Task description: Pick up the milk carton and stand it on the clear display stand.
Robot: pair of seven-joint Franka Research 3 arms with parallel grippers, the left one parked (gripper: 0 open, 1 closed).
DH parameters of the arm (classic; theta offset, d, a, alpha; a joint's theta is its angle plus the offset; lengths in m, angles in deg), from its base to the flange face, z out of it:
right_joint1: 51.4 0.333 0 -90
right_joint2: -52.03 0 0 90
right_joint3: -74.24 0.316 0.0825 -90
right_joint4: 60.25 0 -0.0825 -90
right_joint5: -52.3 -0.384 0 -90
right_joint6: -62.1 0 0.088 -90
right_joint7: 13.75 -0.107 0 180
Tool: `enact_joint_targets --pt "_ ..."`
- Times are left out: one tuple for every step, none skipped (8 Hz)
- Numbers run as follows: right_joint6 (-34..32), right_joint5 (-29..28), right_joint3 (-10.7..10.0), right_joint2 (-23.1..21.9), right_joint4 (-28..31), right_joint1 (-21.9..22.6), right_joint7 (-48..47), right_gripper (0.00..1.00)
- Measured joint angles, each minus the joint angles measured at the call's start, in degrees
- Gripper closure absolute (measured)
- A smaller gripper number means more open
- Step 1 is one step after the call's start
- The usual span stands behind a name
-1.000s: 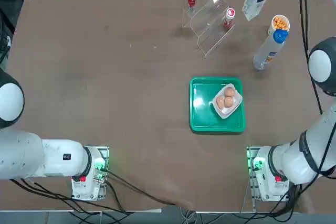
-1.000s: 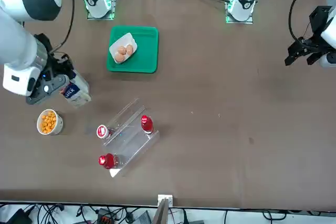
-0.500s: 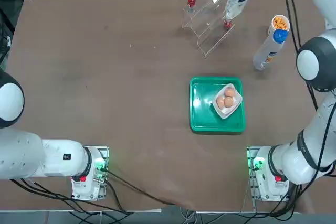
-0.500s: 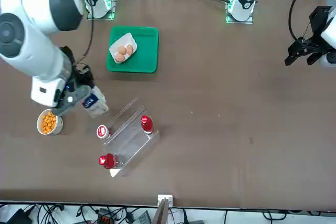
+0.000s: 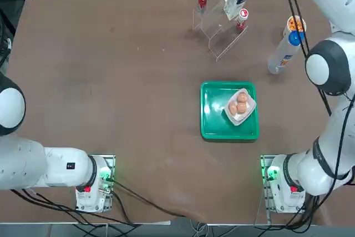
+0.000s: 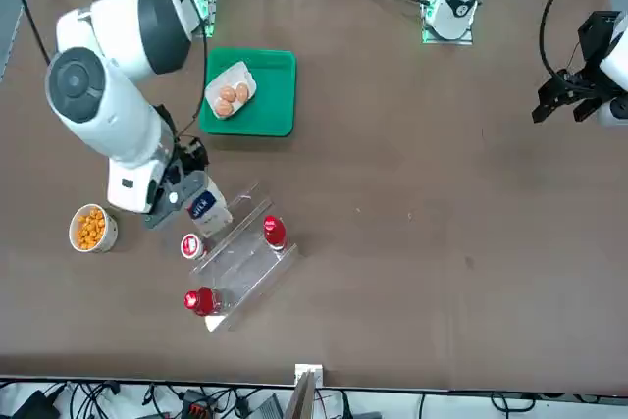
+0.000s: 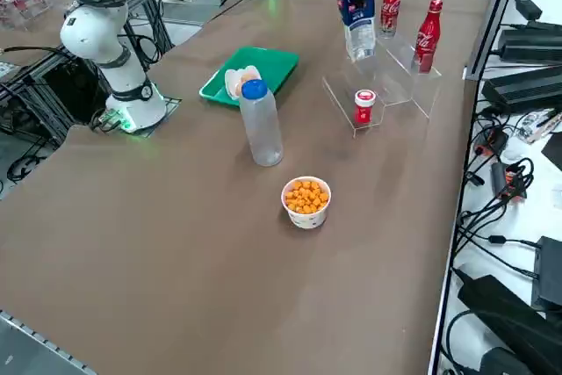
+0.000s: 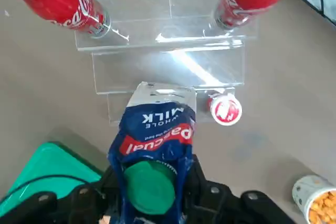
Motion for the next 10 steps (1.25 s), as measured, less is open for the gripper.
enact_joint_targets --pt "1.6 0.0 0.0 1.0 0.0 0.3 0.0 0.51" --pt "3.2 0.0 0.0 2.1 0.0 0.6 0.0 0.51" --pt "4.7 0.0 0.0 3.0 0.0 0.7 0.0 0.51" --pt "6.1 0.0 0.0 3.8 -0.1 0.8 0.0 0.51" --pt "7.2 0.0 0.0 4.4 -0.1 0.8 -0.1 0.51" --pt "7.7 0.0 0.0 4.9 -0.1 0.8 -0.1 0.51" --pt "8.1 0.0 0.0 5.3 -0.1 0.8 -0.1 0.51" --pt "8.5 0.0 0.0 5.8 -0.1 0.9 -0.2 0.51" --pt "8.8 0.0 0.0 6.3 -0.1 1.0 -0.2 0.51" --pt "8.9 0.0 0.0 6.7 -0.1 1.0 -0.2 0.51"
